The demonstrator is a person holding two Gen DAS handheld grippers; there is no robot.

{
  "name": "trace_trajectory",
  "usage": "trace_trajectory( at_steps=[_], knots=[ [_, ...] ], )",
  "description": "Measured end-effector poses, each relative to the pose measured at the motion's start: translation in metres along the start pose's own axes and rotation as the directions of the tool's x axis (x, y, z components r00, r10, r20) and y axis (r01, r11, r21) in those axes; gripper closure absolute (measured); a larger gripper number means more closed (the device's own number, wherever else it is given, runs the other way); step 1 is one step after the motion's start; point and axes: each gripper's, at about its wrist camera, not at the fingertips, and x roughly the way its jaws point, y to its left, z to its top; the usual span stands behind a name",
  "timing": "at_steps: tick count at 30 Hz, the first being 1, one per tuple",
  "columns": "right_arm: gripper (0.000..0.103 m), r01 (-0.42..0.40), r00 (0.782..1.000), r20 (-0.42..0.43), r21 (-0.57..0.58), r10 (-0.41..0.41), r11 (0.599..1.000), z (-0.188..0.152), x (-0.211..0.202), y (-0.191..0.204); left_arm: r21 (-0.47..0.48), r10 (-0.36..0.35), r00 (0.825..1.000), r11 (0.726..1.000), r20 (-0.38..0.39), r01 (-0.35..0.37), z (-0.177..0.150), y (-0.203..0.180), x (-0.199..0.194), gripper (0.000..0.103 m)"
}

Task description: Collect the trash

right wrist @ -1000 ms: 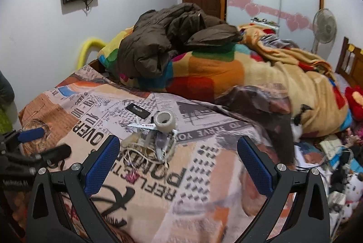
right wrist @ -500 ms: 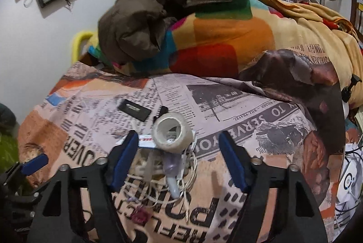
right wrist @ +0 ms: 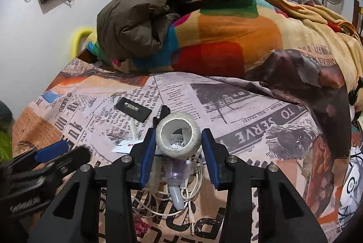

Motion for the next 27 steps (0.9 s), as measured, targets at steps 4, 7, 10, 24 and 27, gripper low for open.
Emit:
trace_trajectory(
  at_steps=[4,7,10,24,27],
  knots=[
    [0.066,-0.008,1.0,0.012,0.0,0.008,1.0,0.001,-0.009,-0.003,-0.035,-0.047,0.998,0.998,-0.031,0.046,0.008,-0.002,0.014,0.041],
    [0.066,-0.007,0.999,0.036,0.011,0.007,1.0,0.005,-0.02,-0.011,-0.073,-0.085,0.995,0.994,-0.054,0.081,0.013,-0.005,0.024,0.041],
    [0.066,0.004,0.999,0.052,0.03,-0.006,1.0,0.008,-0.029,-0.023,-0.09,-0.101,0.993,0.991,-0.06,0.096,0.015,-0.01,0.03,0.042],
    [0.066,0.069,0.995,0.066,0.123,-0.078,0.99,0.014,-0.047,-0.075,0.279,-0.024,1.0,0.96,0.013,0.019,0.007,-0.105,0.024,0.042],
    [0.066,0.06,0.995,0.065,0.132,-0.069,0.989,0.014,-0.047,-0.079,0.33,-0.005,1.0,0.944,0.017,-0.001,0.008,-0.122,0.034,0.047]
  ],
)
